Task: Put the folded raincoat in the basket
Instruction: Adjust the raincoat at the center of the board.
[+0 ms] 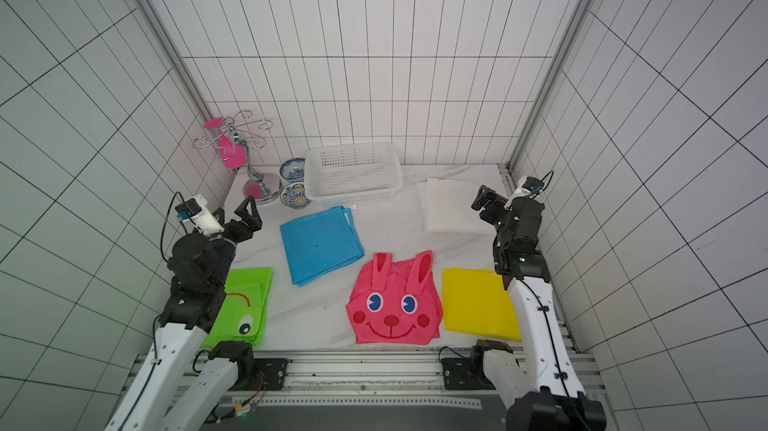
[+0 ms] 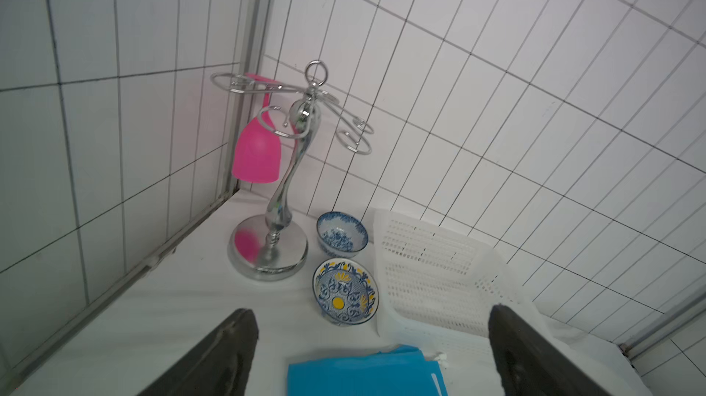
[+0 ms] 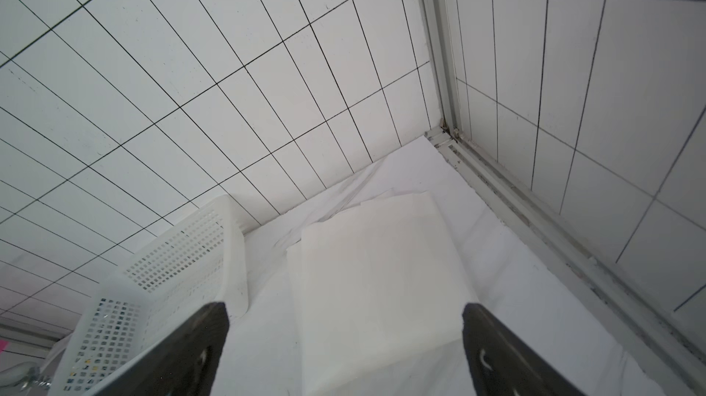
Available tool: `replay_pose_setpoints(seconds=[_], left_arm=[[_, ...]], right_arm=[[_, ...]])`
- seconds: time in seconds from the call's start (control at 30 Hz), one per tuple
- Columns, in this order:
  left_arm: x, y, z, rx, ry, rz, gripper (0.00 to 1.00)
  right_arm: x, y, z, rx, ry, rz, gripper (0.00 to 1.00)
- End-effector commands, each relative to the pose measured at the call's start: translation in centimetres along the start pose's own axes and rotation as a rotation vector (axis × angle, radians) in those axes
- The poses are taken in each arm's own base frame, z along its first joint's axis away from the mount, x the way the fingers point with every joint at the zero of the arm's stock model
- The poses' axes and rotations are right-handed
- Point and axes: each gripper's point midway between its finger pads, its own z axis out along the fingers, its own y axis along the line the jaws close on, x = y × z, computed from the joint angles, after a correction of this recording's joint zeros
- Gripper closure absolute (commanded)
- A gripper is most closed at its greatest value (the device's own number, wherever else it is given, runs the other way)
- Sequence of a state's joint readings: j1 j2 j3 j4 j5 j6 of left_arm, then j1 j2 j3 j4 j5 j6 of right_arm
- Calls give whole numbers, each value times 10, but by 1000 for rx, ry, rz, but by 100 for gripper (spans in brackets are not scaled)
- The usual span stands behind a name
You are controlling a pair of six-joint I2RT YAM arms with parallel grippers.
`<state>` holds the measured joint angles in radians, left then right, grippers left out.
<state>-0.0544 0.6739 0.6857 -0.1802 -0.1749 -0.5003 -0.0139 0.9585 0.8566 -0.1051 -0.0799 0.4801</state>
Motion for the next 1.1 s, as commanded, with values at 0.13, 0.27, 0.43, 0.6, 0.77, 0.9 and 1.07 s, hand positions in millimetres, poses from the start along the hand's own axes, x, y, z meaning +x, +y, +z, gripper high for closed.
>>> replay_pose_setpoints(seconds=[0.13,0.27,0.43,0.6,0.77,0.9,1.07], left_arm=[[89,45,-23,-256,463,-217,3],[126,40,-18,-239,646,-224,2],[168,47,-11,-286,819,-245,3],[184,52,-4,-343,925,-223,3],[189,59,-1,-403,980,-216,3],[186,74,-2,-506,968,-222,2],[179,84,-3,-561,939,-252,3]], right_arm=[[133,62,-9,-278,555,62,12],[199,114,-22,-350,735,-144,12],[251,154,-21,-371,840,-336,12],[291,180,-2,-329,899,-427,18],[322,200,23,-304,951,-430,24],[341,212,42,-276,950,-407,25],[363,216,64,-224,928,-356,29]])
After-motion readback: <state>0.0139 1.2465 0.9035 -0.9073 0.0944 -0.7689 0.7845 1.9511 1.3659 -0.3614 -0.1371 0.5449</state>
